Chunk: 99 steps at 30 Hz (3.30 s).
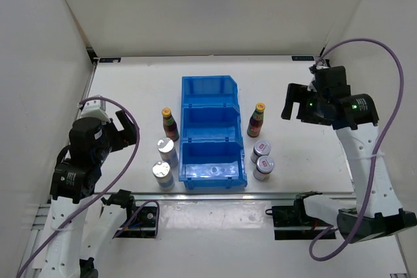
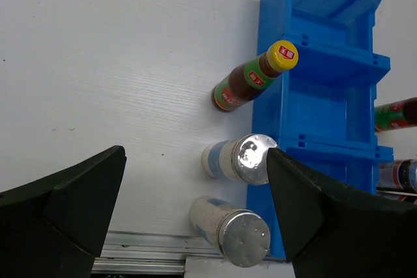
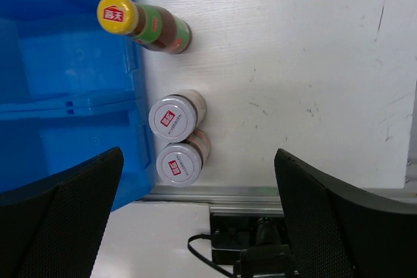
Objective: Organize the condiment bottles
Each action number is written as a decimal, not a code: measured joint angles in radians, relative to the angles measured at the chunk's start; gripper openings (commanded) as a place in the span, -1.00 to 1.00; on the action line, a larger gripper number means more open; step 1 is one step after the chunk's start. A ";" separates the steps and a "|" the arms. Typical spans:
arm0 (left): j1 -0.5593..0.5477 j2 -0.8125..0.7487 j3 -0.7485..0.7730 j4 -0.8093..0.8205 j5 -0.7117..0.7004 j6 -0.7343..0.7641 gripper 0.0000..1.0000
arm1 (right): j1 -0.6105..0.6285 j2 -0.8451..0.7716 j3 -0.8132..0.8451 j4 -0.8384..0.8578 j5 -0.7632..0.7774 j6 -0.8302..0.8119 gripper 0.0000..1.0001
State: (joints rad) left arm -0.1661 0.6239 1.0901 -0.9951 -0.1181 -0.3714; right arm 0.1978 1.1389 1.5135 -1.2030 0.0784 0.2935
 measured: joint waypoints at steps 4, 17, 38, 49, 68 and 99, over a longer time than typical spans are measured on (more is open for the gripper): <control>0.000 0.014 -0.008 0.000 0.010 -0.004 1.00 | 0.080 0.044 0.011 0.032 0.027 -0.026 1.00; 0.000 0.156 -0.010 0.000 0.028 0.011 1.00 | 0.212 0.361 0.011 0.182 0.003 -0.086 0.93; 0.000 0.217 -0.010 0.000 -0.002 0.038 1.00 | 0.207 0.565 0.065 0.278 0.027 -0.144 -0.54; 0.000 0.220 -0.010 0.000 -0.005 0.029 1.00 | 0.222 0.584 0.214 0.179 0.111 -0.152 -0.98; 0.000 0.253 -0.010 0.000 -0.005 0.015 1.00 | 0.457 0.641 0.465 0.098 0.042 -0.245 -0.98; 0.000 0.307 0.003 0.002 -0.009 0.027 1.00 | 0.462 0.586 0.330 0.278 0.150 -0.174 1.00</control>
State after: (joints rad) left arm -0.1661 0.9306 1.0931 -0.9936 -0.1268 -0.3447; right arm 0.6598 1.7252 1.8431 -0.9249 0.2287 0.1200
